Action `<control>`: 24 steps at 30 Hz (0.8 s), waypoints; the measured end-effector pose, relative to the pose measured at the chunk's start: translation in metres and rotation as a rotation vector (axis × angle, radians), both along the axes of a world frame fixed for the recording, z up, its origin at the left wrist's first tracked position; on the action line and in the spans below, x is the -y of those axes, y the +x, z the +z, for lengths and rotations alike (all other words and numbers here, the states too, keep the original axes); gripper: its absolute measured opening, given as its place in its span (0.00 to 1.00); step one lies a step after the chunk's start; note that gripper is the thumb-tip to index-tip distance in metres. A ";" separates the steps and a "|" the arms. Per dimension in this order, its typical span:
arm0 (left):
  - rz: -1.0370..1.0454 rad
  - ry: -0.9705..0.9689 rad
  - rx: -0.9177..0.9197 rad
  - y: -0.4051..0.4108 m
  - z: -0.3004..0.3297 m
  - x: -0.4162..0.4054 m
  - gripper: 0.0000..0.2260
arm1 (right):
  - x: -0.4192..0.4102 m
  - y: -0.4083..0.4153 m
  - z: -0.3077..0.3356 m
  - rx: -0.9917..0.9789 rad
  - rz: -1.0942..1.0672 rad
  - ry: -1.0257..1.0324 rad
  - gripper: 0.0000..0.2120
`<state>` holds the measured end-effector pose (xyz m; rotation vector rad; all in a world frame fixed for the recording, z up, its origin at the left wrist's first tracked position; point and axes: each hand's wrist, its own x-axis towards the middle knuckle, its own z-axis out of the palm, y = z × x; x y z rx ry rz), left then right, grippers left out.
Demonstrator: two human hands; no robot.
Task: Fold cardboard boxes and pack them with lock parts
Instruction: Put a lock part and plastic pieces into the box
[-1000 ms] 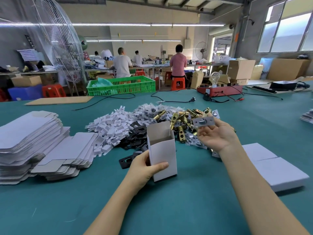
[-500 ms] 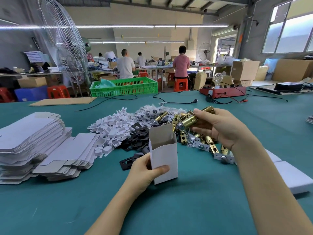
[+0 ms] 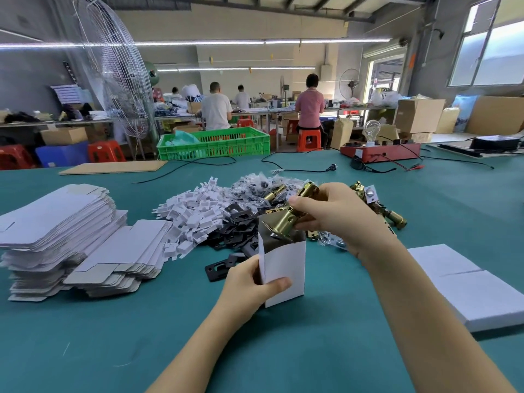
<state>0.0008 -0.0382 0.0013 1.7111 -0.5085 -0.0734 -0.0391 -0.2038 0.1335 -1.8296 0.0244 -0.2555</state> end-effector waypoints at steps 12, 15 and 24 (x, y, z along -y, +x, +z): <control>0.005 -0.022 -0.016 -0.001 0.000 0.001 0.16 | -0.018 0.003 -0.010 0.218 -0.261 -0.602 0.19; 0.003 -0.021 -0.018 -0.001 0.001 0.002 0.16 | -0.019 0.005 -0.012 0.191 -0.264 -0.741 0.20; 0.005 -0.042 -0.047 0.001 -0.001 0.003 0.16 | -0.022 0.006 -0.022 0.221 -0.292 -0.965 0.18</control>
